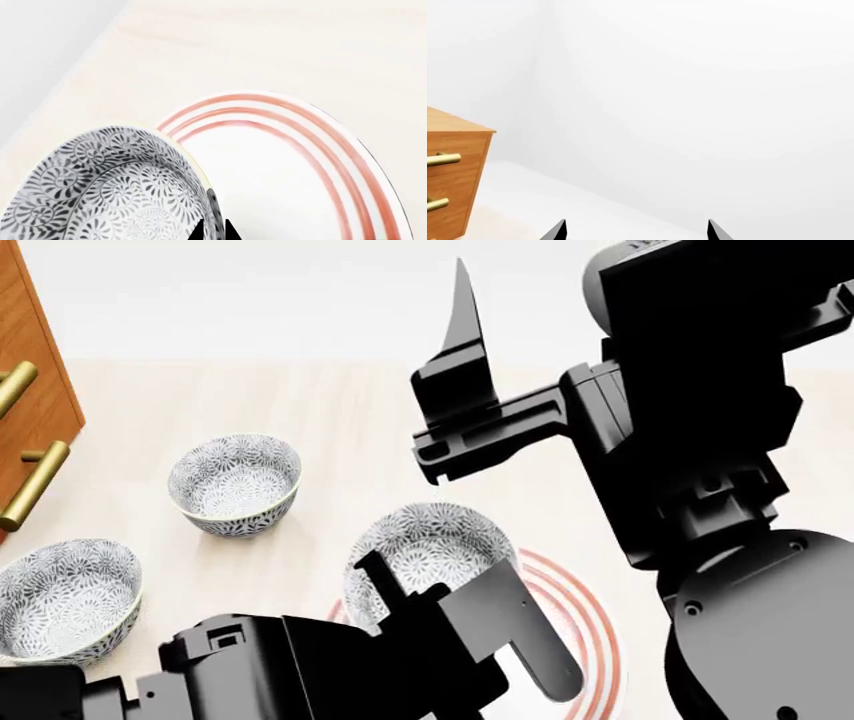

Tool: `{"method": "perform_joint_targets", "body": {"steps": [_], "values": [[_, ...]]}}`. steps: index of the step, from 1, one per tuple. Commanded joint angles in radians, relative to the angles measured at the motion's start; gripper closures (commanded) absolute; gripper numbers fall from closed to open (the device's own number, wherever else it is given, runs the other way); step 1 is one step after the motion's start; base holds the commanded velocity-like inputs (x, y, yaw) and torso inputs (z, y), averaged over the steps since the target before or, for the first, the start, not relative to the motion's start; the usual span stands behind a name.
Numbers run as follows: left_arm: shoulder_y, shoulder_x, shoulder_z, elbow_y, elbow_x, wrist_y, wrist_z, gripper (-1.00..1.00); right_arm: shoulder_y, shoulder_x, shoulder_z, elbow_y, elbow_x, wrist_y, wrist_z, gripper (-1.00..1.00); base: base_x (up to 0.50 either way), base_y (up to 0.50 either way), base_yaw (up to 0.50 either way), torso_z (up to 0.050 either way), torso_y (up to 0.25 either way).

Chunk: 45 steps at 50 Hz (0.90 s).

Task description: Put the bowl at the front on the plate.

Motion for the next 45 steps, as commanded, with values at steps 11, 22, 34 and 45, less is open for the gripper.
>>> {"method": "perform_joint_targets", "body": {"steps": [11, 22, 34, 45], "values": [[0.026, 0.001, -0.005, 0.062, 0.036, -0.014, -0.004, 1.0, -0.025, 0.01, 0.017, -0.016, 0.015, -0.005, 0.013, -1.0, 0.0, 0.0, 0.0, 0.0, 0.0], [0.04, 0.001, -0.005, 0.053, 0.042, -0.016, 0.004, 1.0, -0.029, 0.012, 0.015, -0.014, 0.016, -0.013, 0.016, -1.0, 0.0, 0.0, 0.0, 0.0, 0.001], [0.064, 0.001, -0.005, 0.052, 0.056, -0.015, 0.006, 1.0, -0.035, 0.015, 0.014, -0.013, 0.018, -0.021, 0.017, -1.0, 0.0, 0.0, 0.0, 0.0, 0.0], [0.082, 0.001, -0.006, 0.055, 0.069, -0.016, 0.002, 1.0, -0.043, 0.019, 0.014, -0.011, 0.019, -0.032, 0.016, -1.0, 0.0, 0.0, 0.0, 0.001, 0.001]]}}
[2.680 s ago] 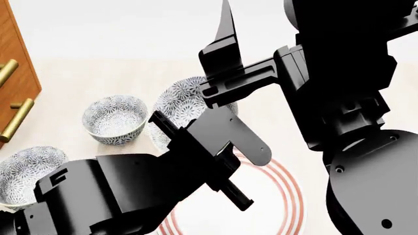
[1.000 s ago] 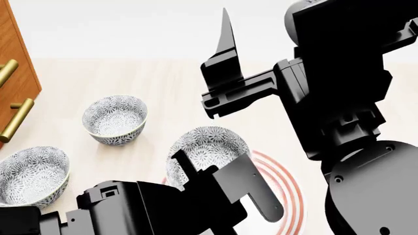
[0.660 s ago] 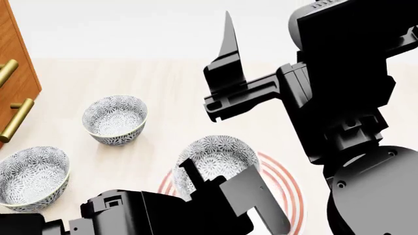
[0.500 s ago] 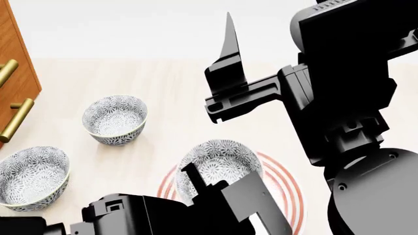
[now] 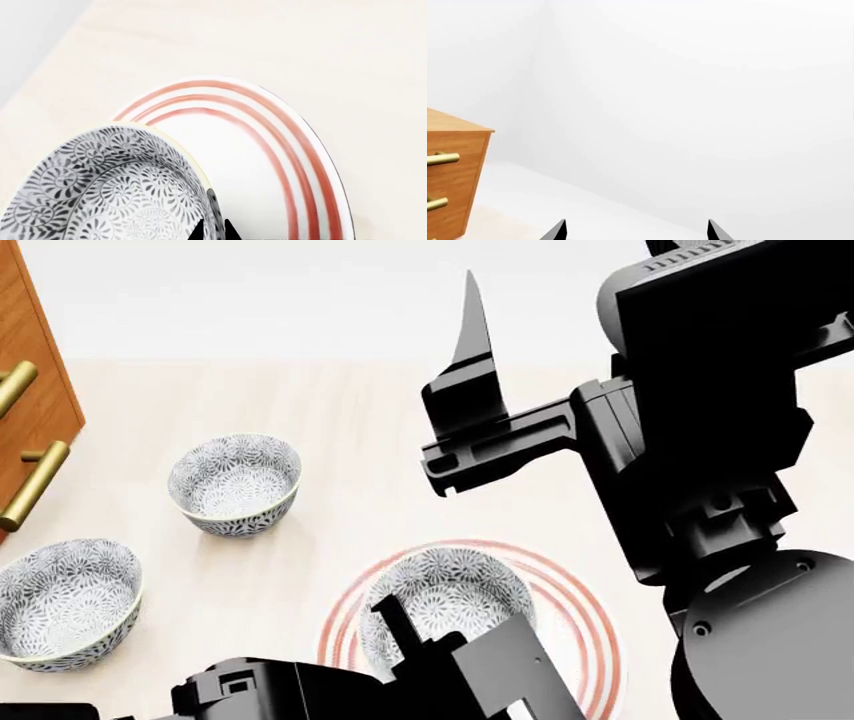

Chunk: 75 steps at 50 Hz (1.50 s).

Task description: Put the bowl at the front on the plate.

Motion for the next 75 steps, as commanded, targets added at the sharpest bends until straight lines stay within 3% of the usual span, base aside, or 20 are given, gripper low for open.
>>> {"method": "perform_joint_targets", "body": {"steps": [1, 38, 49, 75], "values": [[0.014, 0.001, -0.006, 0.003, 0.025, -0.001, -0.009, 1.0, -0.007, 0.003, -0.002, 0.005, 0.0, -0.012, -0.001, -1.0, 0.0, 0.0, 0.0, 0.0, 0.0], [0.002, 0.001, -0.005, 0.002, 0.02, 0.07, -0.021, 1.0, -0.003, 0.005, -0.024, 0.056, -0.008, -0.047, -0.015, -1.0, 0.0, 0.0, 0.0, 0.0, 0.0], [0.0, 0.001, -0.006, -0.005, -0.062, 0.102, -0.023, 1.0, -0.003, 0.01, -0.023, 0.051, 0.0, -0.044, -0.011, -1.0, 0.0, 0.0, 0.0, 0.0, 0.001], [0.052, 0.001, -0.004, -0.006, -0.024, 0.099, -0.031, 1.0, -0.02, 0.013, -0.029, 0.057, -0.001, -0.066, -0.008, -1.0, 0.0, 0.0, 0.0, 0.0, 0.0]]}}
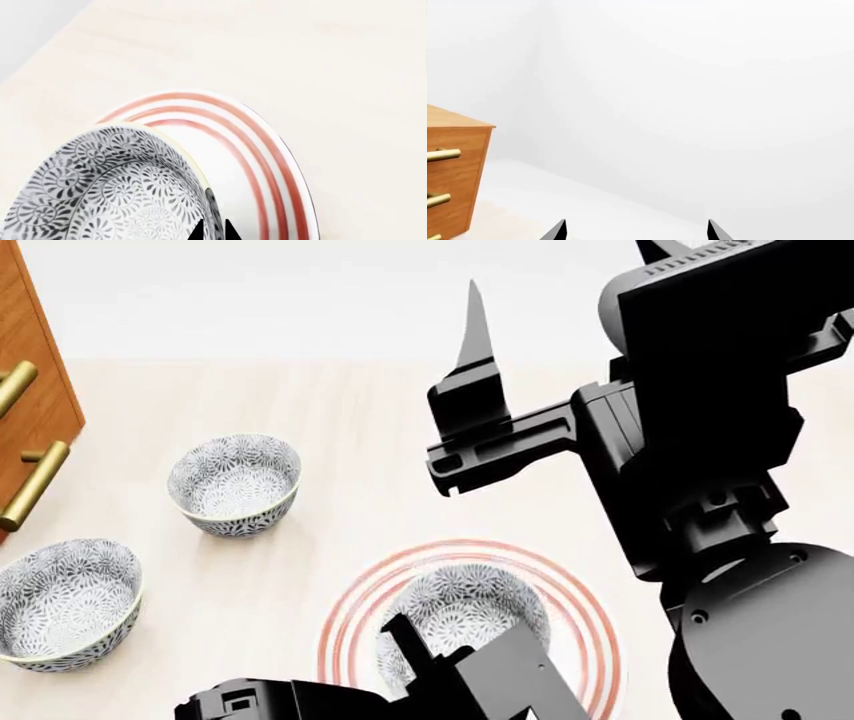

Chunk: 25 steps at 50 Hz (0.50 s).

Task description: Put the bowl at the front on the plate.

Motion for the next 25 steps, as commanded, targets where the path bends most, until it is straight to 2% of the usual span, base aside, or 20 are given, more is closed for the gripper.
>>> {"method": "perform_joint_targets", "body": {"steps": [1, 2, 3, 25], "values": [[0.015, 0.001, -0.006, 0.002, 0.032, 0.009, -0.011, 1.0, -0.006, 0.0, -0.005, 0.008, -0.003, -0.014, -0.002, -1.0, 0.0, 0.0, 0.0, 0.0, 0.0], [0.016, 0.001, -0.006, 0.002, 0.039, 0.015, -0.016, 1.0, -0.007, 0.001, -0.006, 0.008, -0.004, -0.015, -0.002, -1.0, 0.0, 0.0, 0.0, 0.0, 0.0], [0.02, 0.001, -0.006, 0.002, 0.043, 0.01, -0.007, -1.0, -0.008, 0.001, -0.007, 0.01, -0.005, -0.018, -0.003, -1.0, 0.0, 0.0, 0.0, 0.0, 0.0], [0.015, 0.001, -0.007, 0.011, 0.022, 0.022, -0.008, -1.0, -0.02, 0.006, 0.003, -0.007, 0.008, -0.019, 0.012, -1.0, 0.0, 0.0, 0.0, 0.0, 0.0]]}}
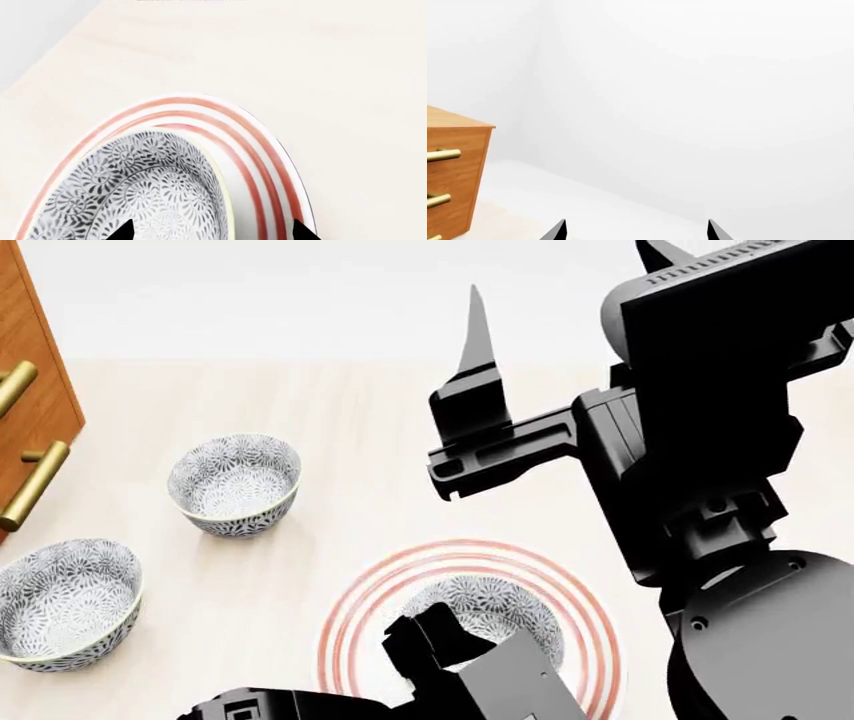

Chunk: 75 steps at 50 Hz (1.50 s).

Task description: Put the bowl at the front on the plate.

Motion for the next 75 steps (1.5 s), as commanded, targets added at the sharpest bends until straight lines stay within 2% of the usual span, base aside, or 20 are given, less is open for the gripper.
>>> {"method": "perform_joint_targets", "body": {"steps": [1, 19, 29, 44, 75], "values": [[-0.006, 0.0, -0.001, 0.006, -0.018, 0.011, 0.002, -1.0, -0.004, 0.002, 0.004, -0.008, 0.007, 0.002, 0.008, -1.0, 0.0, 0.0, 0.0, 0.0, 0.0], [-0.097, 0.0, 0.003, 0.027, -0.206, 0.088, 0.043, -1.0, 0.0, 0.007, 0.008, -0.015, 0.017, 0.002, 0.015, -1.0, 0.0, 0.0, 0.0, 0.0, 0.0], [-0.121, 0.0, 0.006, -0.005, -0.234, 0.107, 0.054, -1.0, -0.003, 0.012, 0.013, -0.02, 0.023, -0.001, 0.018, -1.0, 0.0, 0.0, 0.0, 0.0, 0.0], [-0.186, 0.0, 0.005, -0.164, -0.347, 0.177, 0.073, -1.0, -0.003, 0.019, 0.02, -0.04, 0.036, 0.005, 0.029, -1.0, 0.0, 0.0, 0.0, 0.0, 0.0], [-0.2, 0.0, 0.006, -0.369, -0.405, 0.255, 0.131, -1.0, -0.029, 0.036, 0.026, -0.055, 0.033, -0.03, 0.03, -1.0, 0.0, 0.0, 0.0, 0.0, 0.0]]}}
